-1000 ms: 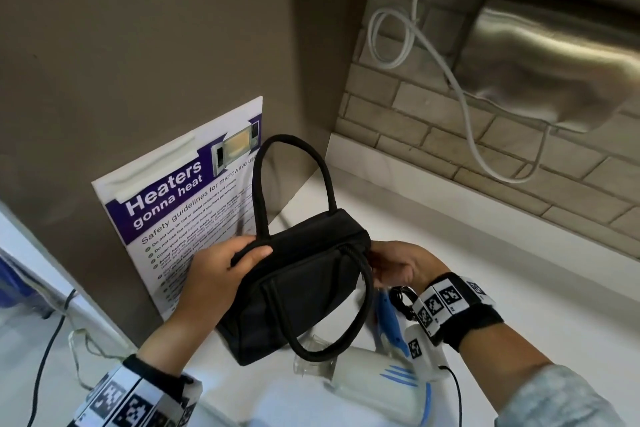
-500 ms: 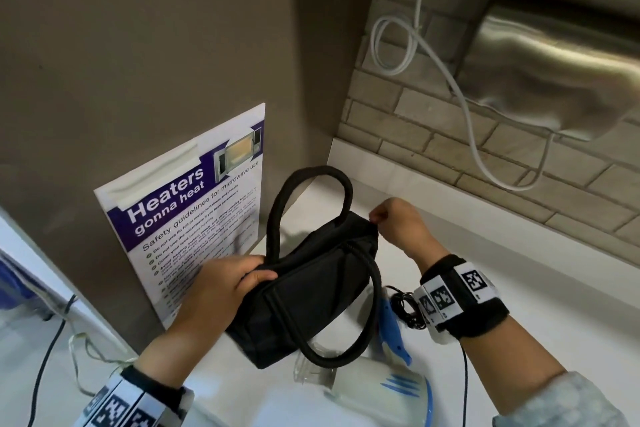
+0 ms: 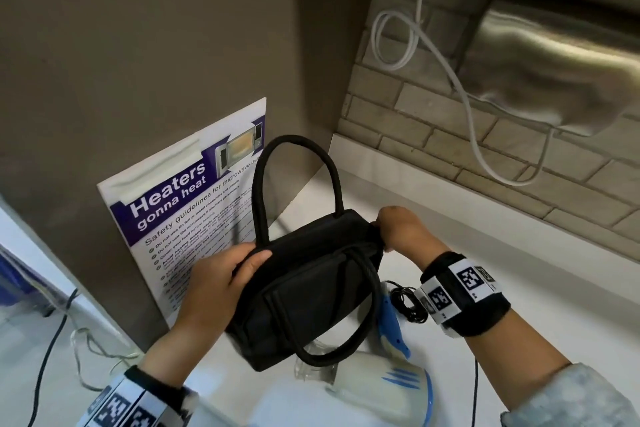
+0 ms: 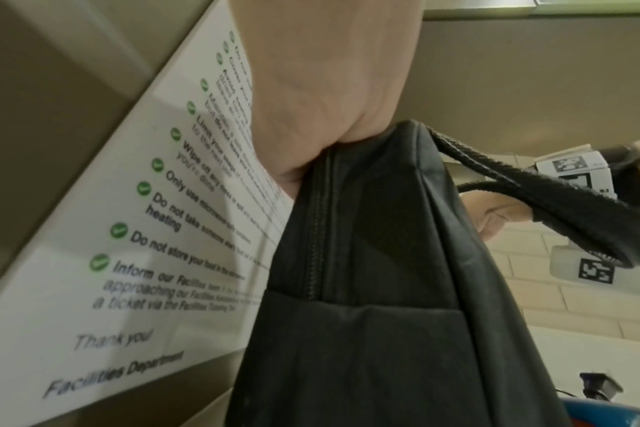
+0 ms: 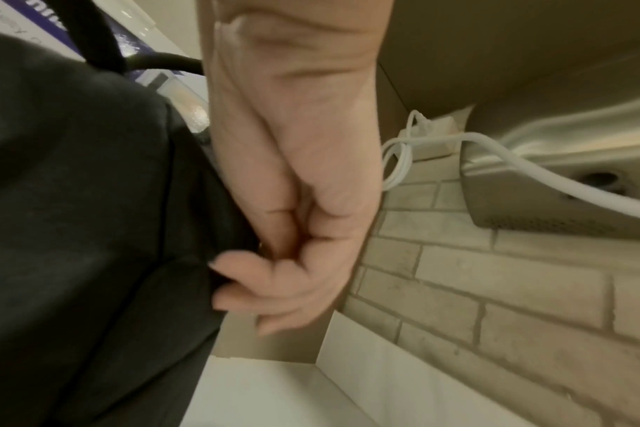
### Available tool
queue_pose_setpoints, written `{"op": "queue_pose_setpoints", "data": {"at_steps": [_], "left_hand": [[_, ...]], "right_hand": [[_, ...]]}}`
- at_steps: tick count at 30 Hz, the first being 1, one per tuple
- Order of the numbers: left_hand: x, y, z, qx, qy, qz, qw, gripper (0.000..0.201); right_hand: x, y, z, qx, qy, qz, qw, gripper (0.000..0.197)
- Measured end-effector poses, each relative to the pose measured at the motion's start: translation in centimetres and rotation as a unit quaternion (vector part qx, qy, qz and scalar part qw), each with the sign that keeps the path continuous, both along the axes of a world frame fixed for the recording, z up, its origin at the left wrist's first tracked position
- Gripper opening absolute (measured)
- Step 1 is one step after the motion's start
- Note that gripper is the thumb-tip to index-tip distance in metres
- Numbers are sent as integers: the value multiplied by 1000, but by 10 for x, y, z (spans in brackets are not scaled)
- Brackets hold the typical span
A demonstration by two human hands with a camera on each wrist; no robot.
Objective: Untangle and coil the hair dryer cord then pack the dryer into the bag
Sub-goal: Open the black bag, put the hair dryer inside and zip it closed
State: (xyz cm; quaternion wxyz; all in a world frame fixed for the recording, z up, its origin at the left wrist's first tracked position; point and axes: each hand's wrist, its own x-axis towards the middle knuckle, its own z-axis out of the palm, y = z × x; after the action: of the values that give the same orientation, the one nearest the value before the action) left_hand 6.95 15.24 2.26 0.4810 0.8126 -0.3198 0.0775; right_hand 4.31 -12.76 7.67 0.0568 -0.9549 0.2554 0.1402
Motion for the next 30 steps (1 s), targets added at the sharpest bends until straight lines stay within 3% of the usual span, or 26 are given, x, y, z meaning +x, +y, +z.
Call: {"op": "queue_pose_setpoints", "data": {"at_steps": [1,3,6,9,13,17,20,21,23,25,27,30], "left_hand": [[1,1,-1,3,0,-1,1000,14],[2,3,-1,3,4,-1,1000,14],[3,5,-2,4,1,2,1000,18],[4,4,-4,11,-8,14,1000,13],[0,0,-3,12,-26,6,1000,22],[-5,-5,3,3,-35,-16,999,17],[-6,-8,4,27,-63,-33,997,54],[-7,-9,3,33,-69,-35,996,62],[-9,-8,4,25,-86,-17,996,54],[-7,-6,9,6,-79,13,997,27],[-5,-6,12,-2,-65,46,997,11],[-15,-16,14,-14,-51,67,996,22]], "right_hand": [[0,-2,-1,33,-10,-16,999,11],[-2,-11,-5,187,-75,-80,976,15],[-9,-17,-4,413,-148,-156,885,23],[-10,-18,-4,469,-168,-180,848,28],[-8,-18,-5,496,-183,-224,818,8],[-7,-17,-2,414,-223,-222,854,11],[-6,-7,10,157,-212,-125,956,16],[-7,2,14,49,-221,-77,971,21],[-13,24,20,-88,-305,14,948,23],[-22,43,18,-135,-388,91,907,21],[-32,59,10,-121,-434,132,883,27],[-41,88,1,-28,-482,149,863,25]]}}
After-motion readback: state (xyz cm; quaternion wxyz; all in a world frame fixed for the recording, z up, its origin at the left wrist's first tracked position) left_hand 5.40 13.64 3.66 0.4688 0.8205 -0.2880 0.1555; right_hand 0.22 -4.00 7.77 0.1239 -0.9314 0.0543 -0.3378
